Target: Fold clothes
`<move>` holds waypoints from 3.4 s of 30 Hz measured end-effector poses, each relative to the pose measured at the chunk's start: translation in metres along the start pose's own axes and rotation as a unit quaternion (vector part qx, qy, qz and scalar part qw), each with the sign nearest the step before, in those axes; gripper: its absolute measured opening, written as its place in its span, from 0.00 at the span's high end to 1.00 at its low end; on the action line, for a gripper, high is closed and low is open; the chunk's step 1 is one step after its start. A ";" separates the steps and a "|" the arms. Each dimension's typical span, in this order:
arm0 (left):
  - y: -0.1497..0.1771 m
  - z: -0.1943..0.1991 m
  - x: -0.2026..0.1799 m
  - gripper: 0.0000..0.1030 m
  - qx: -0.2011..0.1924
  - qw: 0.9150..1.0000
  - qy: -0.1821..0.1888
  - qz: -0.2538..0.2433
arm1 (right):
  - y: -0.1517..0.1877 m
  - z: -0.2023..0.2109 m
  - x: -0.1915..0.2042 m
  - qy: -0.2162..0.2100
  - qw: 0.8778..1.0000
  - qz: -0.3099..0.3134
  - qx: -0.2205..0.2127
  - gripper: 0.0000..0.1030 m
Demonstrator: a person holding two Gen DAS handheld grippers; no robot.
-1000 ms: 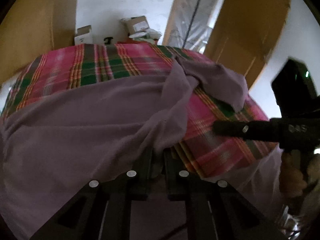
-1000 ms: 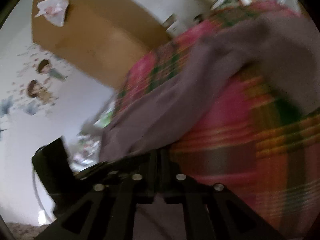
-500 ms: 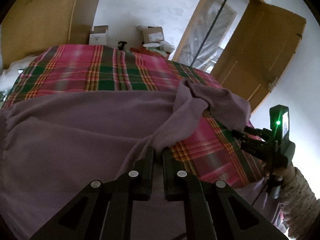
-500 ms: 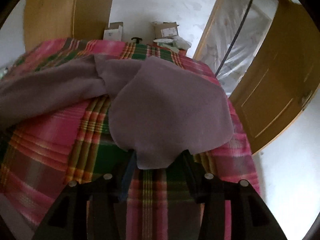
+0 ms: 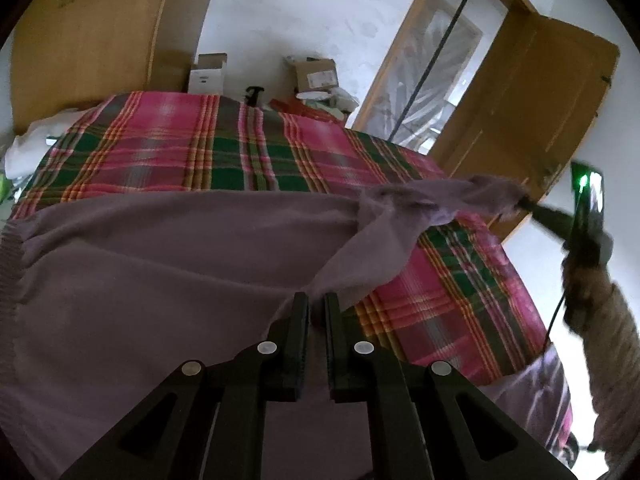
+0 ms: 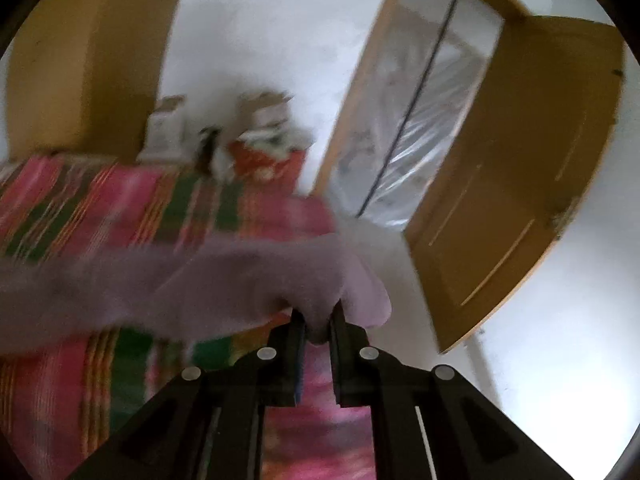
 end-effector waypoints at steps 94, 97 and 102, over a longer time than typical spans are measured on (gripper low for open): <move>0.022 -0.005 -0.088 0.93 0.081 0.965 0.134 -0.212 | 0.125 -0.042 -0.111 -0.072 0.921 -0.375 0.083 0.74; 0.016 -0.019 -0.096 0.86 0.086 0.964 0.133 -0.213 | 0.126 -0.051 -0.120 -0.093 0.908 -0.401 0.080 0.65; 0.040 -0.057 -0.107 0.81 0.120 0.952 0.090 -0.266 | 0.127 -0.068 -0.134 -0.125 0.885 -0.442 0.081 0.59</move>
Point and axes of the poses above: each gripper's, at about its wrist camera, not at the fingertips, and z roughly against the way its jaws point, x to its left, y to its underside, the point moved 10 cm from there along -z, roughly the way its jaws point, and after that the axes turned 3 degrees about -y, right-handed, at the moved point
